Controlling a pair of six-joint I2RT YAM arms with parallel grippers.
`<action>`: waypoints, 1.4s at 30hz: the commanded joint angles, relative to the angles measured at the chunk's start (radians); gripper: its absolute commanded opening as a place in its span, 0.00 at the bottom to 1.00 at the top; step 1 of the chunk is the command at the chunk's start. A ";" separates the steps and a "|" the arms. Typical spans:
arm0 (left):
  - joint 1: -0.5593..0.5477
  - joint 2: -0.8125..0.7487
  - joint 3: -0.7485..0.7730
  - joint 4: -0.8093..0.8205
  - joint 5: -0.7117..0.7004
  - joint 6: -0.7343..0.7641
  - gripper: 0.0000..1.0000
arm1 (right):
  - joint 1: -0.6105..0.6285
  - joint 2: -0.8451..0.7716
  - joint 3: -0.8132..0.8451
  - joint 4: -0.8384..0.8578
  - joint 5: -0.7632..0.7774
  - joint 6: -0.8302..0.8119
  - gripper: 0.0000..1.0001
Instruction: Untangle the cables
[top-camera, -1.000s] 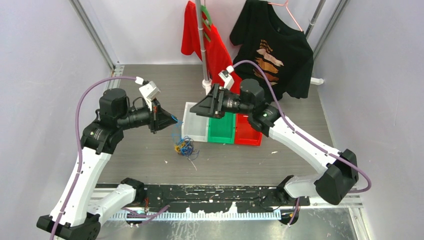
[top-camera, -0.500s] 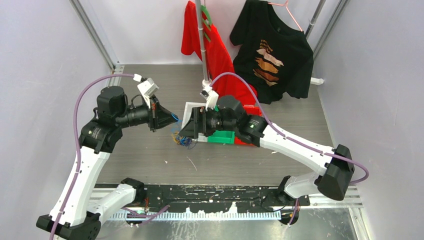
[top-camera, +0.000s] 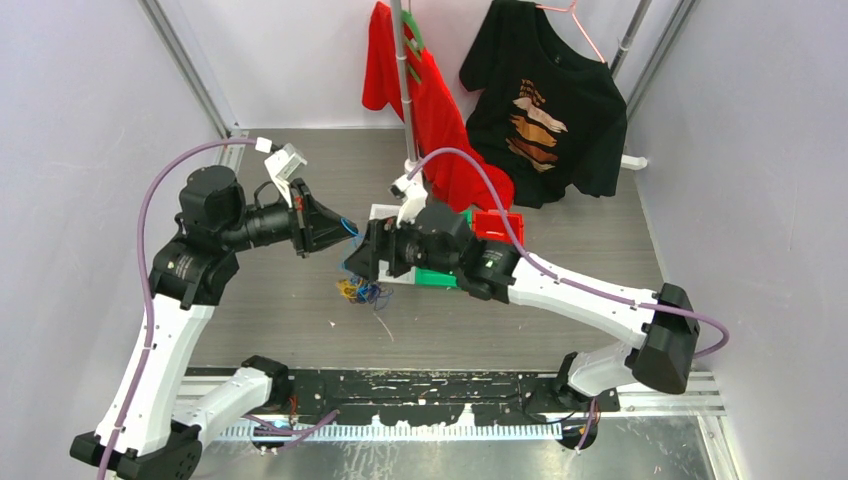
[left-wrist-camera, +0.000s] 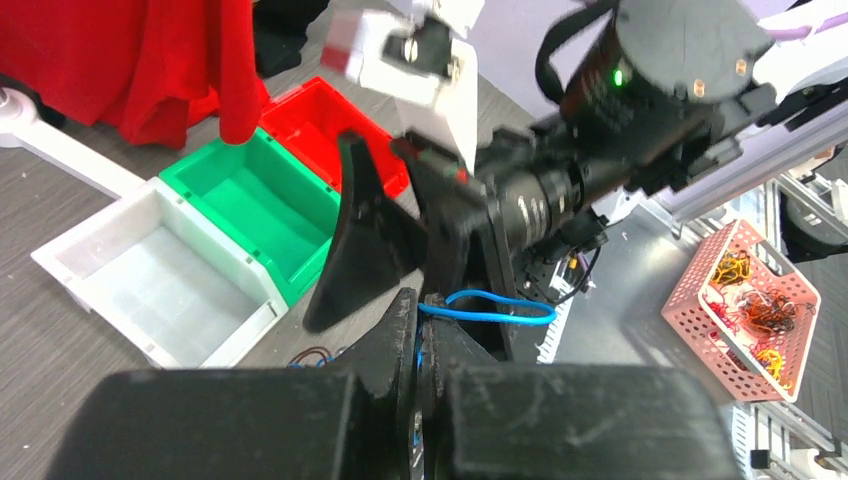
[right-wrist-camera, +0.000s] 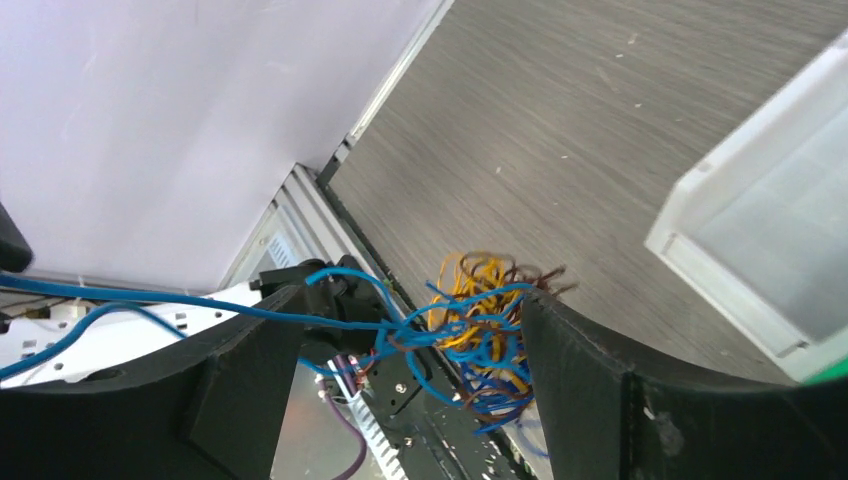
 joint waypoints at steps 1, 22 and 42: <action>-0.002 0.016 0.071 0.067 0.040 -0.029 0.00 | 0.061 0.028 0.009 0.133 0.078 0.000 0.84; -0.003 0.083 0.354 0.024 0.096 -0.074 0.00 | 0.103 0.212 -0.067 0.291 0.254 -0.028 0.80; -0.001 0.265 0.892 -0.069 -0.161 0.114 0.00 | 0.103 0.318 -0.285 0.367 0.280 0.095 0.77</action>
